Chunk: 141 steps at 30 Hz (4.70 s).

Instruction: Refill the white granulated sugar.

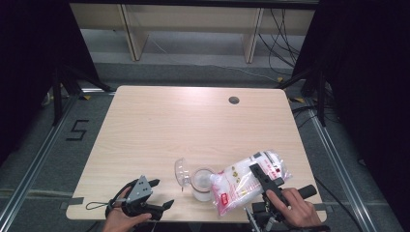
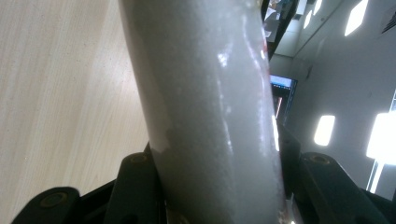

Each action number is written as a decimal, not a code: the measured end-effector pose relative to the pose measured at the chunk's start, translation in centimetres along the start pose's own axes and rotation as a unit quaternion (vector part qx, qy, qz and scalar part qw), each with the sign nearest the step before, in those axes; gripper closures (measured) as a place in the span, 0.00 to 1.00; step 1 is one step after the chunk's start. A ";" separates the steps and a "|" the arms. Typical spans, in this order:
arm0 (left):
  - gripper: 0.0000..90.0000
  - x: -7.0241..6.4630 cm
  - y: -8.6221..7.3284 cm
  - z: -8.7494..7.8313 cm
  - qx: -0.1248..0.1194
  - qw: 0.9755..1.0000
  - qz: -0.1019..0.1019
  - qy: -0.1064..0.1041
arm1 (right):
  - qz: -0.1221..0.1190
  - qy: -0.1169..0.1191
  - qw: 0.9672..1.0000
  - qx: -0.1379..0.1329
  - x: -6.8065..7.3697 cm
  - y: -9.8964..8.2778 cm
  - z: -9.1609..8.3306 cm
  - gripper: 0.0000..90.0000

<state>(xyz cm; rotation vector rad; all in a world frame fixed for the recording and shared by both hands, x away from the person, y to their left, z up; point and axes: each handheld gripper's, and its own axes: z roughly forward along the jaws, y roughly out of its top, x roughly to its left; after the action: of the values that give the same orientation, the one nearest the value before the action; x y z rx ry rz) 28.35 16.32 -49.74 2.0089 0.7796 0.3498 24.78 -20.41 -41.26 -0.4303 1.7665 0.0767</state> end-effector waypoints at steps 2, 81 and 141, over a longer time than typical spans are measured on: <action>0.18 0.0 0.0 0.0 -0.001 1.000 -0.001 0.000 | -0.002 0.000 1.000 -0.002 0.0 0.0 0.0 0.64; 0.18 0.2 -0.1 0.1 0.001 1.000 0.008 0.003 | 0.014 -0.008 0.999 -0.034 0.4 1.1 -0.4 0.72; 0.18 0.0 -0.1 0.2 -0.007 1.000 0.002 0.001 | -0.010 -0.021 0.999 -0.029 -0.1 0.5 -0.8 0.74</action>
<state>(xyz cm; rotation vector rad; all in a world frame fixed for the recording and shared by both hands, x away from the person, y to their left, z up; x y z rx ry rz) 28.40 16.23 -49.88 1.9976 0.7737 0.3590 23.85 -20.12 -41.05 -0.4860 1.7210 0.1227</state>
